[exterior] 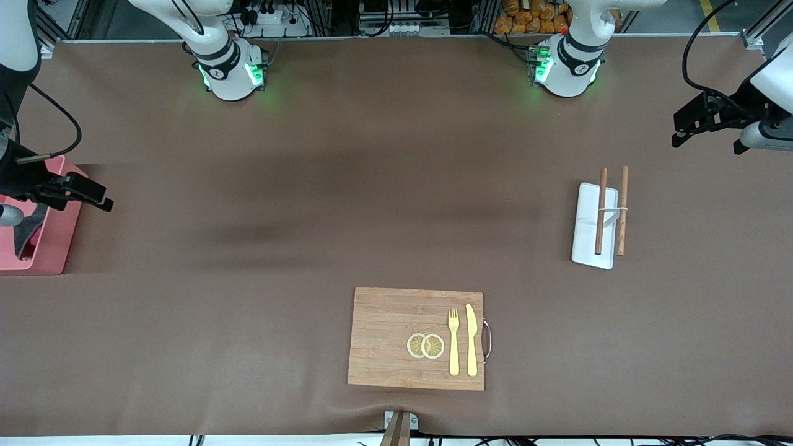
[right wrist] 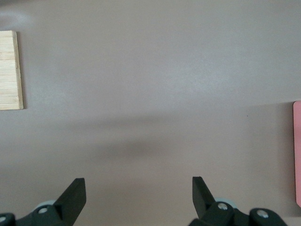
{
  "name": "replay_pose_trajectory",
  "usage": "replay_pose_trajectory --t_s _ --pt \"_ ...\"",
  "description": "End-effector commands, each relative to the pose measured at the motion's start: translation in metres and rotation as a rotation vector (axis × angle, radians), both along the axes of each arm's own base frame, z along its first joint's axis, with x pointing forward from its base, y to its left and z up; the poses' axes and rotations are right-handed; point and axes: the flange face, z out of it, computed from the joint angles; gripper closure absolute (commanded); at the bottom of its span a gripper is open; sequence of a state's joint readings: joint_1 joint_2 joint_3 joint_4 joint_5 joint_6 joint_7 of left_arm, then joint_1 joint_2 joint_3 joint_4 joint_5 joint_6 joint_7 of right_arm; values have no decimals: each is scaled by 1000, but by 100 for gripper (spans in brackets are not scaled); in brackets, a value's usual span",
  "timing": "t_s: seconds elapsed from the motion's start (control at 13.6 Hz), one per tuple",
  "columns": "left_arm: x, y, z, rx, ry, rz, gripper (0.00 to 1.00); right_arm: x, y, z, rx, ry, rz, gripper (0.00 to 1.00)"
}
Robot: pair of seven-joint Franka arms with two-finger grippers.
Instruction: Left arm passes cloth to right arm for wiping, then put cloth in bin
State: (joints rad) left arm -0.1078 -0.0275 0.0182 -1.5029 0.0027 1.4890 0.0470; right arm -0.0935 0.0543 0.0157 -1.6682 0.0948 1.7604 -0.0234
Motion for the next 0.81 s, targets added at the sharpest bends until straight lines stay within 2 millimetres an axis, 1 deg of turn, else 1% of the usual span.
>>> replay_pose_trajectory --t_s 0.0,0.07,0.22,0.29,0.37,0.52,0.74 --pt "-5 2 6 -1 3 -17 0 -8 11 18 -3 -35 -2 0" --pt "-5 1 6 -1 3 -15 0 -6 9 27 -8 -55 10 0" --pt "-5 1 5 -2 6 6 0 -2 9 53 -33 -109 42 0" --pt "-5 2 6 -3 5 26 0 -2 13 59 -54 -119 62 0" --pt "-6 2 6 -3 5 52 0 -1 18 59 -67 -120 74 0" --pt "-6 2 6 -2 5 78 0 -3 21 62 -72 -123 79 0" --pt "-6 3 5 -1 12 81 0 -2 17 61 -95 -123 81 0"
